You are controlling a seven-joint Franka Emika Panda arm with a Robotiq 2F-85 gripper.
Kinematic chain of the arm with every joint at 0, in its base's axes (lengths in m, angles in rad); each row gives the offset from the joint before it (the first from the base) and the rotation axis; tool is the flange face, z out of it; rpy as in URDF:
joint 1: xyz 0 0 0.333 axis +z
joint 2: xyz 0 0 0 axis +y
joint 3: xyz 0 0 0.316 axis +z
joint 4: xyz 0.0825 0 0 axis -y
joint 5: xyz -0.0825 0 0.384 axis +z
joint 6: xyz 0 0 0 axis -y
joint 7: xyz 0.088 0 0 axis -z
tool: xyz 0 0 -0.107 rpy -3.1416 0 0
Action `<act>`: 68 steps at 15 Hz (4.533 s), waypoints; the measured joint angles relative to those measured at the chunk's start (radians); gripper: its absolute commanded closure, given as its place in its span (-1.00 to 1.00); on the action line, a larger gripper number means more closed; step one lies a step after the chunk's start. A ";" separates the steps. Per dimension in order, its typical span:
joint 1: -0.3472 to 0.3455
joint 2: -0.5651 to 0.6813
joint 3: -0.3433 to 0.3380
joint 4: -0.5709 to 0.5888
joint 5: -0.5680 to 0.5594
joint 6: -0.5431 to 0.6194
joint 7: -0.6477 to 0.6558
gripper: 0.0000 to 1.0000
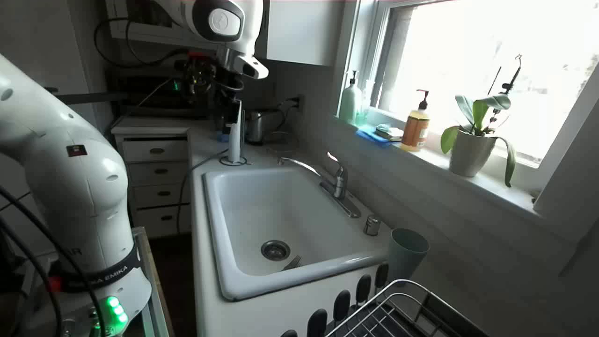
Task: Move the orange bottle to the left then move the clear bottle to the right
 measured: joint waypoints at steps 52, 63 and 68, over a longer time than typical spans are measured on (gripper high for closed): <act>-0.296 0.780 -0.192 1.180 -0.500 0.096 0.312 -1.00; -0.303 0.899 -0.189 1.260 -0.489 0.127 0.318 -1.00; -0.301 0.989 -0.169 1.341 -0.477 0.215 0.298 -1.00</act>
